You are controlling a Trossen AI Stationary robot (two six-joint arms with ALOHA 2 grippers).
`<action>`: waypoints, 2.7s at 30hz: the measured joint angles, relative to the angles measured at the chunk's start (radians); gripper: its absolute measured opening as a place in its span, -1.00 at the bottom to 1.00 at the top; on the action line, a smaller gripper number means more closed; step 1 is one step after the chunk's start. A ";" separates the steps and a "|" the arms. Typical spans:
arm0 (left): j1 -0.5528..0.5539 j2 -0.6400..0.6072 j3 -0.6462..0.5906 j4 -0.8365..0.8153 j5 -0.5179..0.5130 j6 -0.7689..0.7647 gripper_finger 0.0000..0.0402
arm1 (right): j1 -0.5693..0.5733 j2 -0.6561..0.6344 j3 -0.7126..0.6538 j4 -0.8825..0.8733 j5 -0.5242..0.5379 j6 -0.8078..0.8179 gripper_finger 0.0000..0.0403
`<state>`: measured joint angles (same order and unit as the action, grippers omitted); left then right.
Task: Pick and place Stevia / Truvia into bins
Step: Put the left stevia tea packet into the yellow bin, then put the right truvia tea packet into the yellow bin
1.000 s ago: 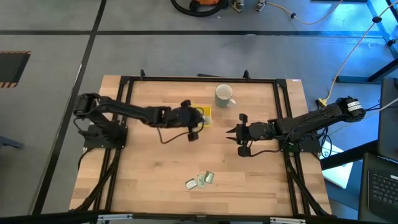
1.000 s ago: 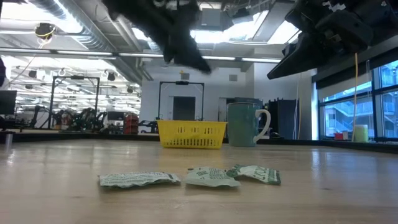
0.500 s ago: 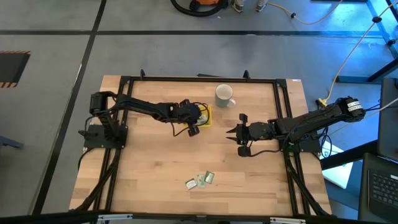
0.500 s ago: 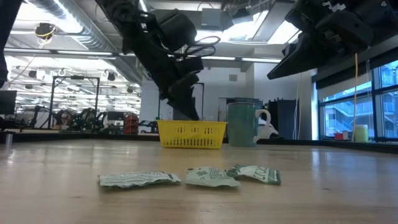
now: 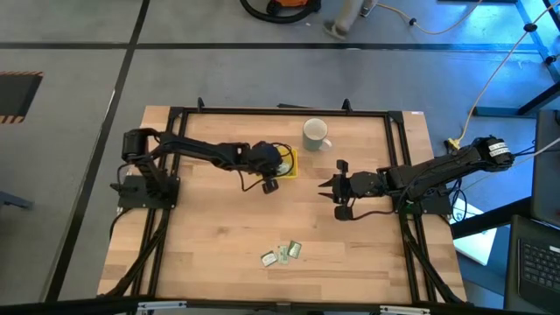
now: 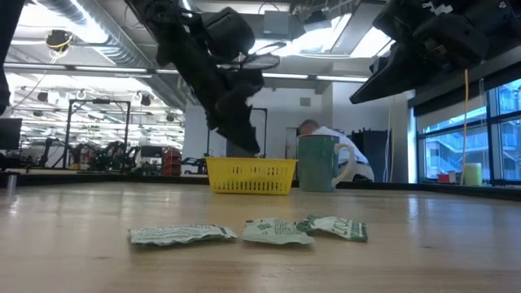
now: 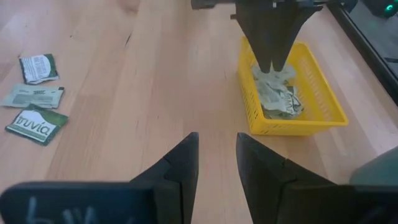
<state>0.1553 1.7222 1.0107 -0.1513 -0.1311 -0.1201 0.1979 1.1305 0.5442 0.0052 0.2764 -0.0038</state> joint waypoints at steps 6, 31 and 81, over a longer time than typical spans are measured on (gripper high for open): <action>-0.021 -0.081 0.000 0.003 0.083 0.001 -0.55 | 0.004 0.000 0.000 0.039 -0.016 -0.001 -0.45; -0.380 -0.218 -0.253 0.545 0.026 0.011 -0.62 | 0.183 0.630 0.367 0.023 -0.181 -0.110 -0.45; -0.384 -0.219 -0.252 0.509 -0.009 0.010 -0.65 | 0.233 0.826 0.470 0.033 -0.220 -0.050 -0.91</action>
<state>-0.2283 1.5028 0.7586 0.3573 -0.1402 -0.1097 0.4309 1.9560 1.0145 0.0383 0.0559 -0.0542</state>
